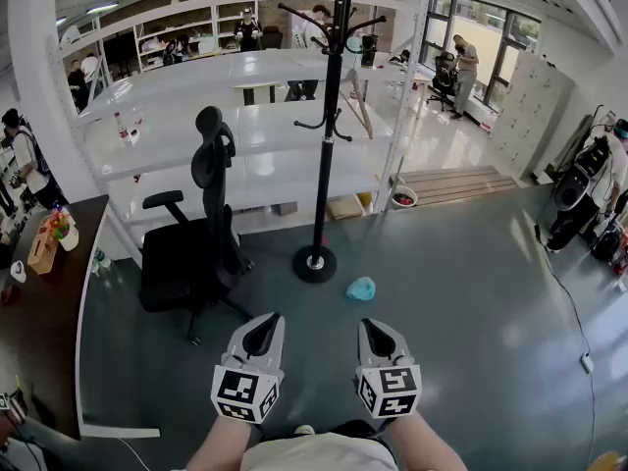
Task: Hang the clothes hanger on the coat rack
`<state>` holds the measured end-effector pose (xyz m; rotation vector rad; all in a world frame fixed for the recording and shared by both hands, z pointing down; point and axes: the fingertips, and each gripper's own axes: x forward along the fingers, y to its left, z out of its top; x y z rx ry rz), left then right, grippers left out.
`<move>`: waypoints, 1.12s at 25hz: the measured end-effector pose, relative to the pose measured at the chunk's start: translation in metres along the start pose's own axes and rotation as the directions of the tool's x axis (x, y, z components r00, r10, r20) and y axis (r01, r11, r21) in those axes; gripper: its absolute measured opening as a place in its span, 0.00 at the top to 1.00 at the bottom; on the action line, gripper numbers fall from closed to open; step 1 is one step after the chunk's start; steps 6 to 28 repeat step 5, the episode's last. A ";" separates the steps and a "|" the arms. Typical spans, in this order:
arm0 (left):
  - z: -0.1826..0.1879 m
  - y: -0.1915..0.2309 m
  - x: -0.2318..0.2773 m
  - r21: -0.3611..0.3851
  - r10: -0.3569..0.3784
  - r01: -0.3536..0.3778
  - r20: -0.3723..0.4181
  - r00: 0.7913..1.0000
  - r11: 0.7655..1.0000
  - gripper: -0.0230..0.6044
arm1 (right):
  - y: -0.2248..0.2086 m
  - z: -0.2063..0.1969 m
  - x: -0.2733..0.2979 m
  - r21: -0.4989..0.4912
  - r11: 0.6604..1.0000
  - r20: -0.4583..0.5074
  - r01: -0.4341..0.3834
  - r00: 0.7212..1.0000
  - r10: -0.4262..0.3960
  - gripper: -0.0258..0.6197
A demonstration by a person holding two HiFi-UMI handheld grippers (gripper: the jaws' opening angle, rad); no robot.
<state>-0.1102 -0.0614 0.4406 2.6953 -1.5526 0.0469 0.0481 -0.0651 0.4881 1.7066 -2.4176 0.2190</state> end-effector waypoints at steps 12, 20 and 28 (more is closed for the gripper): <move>-0.001 0.002 -0.003 -0.002 0.004 -0.004 -0.005 1.000 1.000 0.96 | 0.002 -0.001 -0.002 0.007 1.000 0.000 0.002 1.000 -0.002 0.92; -0.001 0.002 -0.003 -0.002 0.004 -0.004 -0.005 1.000 1.000 0.96 | 0.002 -0.001 -0.002 0.007 1.000 0.000 0.002 1.000 -0.002 0.92; -0.001 0.002 -0.003 -0.002 0.004 -0.004 -0.005 1.000 1.000 0.96 | 0.002 -0.001 -0.002 0.007 1.000 0.000 0.002 1.000 -0.002 0.92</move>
